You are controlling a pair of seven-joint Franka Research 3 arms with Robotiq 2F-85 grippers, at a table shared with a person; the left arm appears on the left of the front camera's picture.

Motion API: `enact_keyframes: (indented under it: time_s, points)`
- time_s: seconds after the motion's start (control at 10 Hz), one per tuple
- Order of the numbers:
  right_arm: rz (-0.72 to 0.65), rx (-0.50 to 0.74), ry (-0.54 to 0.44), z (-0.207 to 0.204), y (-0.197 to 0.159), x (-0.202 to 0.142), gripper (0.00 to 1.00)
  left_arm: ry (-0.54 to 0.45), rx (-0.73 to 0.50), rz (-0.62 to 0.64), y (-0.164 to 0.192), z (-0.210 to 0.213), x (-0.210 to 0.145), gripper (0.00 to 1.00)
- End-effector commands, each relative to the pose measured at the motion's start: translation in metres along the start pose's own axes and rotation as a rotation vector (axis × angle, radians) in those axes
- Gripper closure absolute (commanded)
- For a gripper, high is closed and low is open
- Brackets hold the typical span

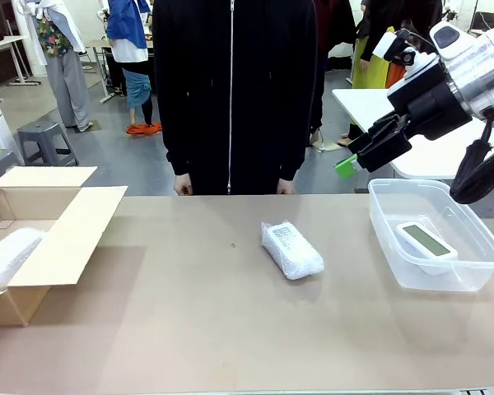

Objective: Separate and place wrapped and unwrapped clocks.
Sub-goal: If the picked Digital clock is wrapped, place it in the Package Box ; if not, place it in the Organizing box, then pick up the Digital clock indicated by the person.

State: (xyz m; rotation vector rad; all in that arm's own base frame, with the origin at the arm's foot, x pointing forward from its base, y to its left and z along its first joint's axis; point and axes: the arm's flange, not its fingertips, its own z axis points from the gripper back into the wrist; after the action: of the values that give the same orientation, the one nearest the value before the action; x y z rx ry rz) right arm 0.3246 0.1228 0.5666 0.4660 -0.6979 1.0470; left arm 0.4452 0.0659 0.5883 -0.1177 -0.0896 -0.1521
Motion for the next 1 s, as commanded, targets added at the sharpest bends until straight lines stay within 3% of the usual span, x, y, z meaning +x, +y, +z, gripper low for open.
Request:
enact_keyframes:
  time_s: [0.0,0.9]
  points:
    - [-0.001,0.014,-0.011,-0.0012,-0.0009,-0.0002,0.00,-0.047,0.034,-0.004,0.0005,0.0190,-0.0090,0.00]
    - [-0.001,0.014,-0.011,-0.0012,-0.0009,-0.0002,0.00,-0.047,0.034,-0.004,0.0005,0.0190,-0.0090,0.00]
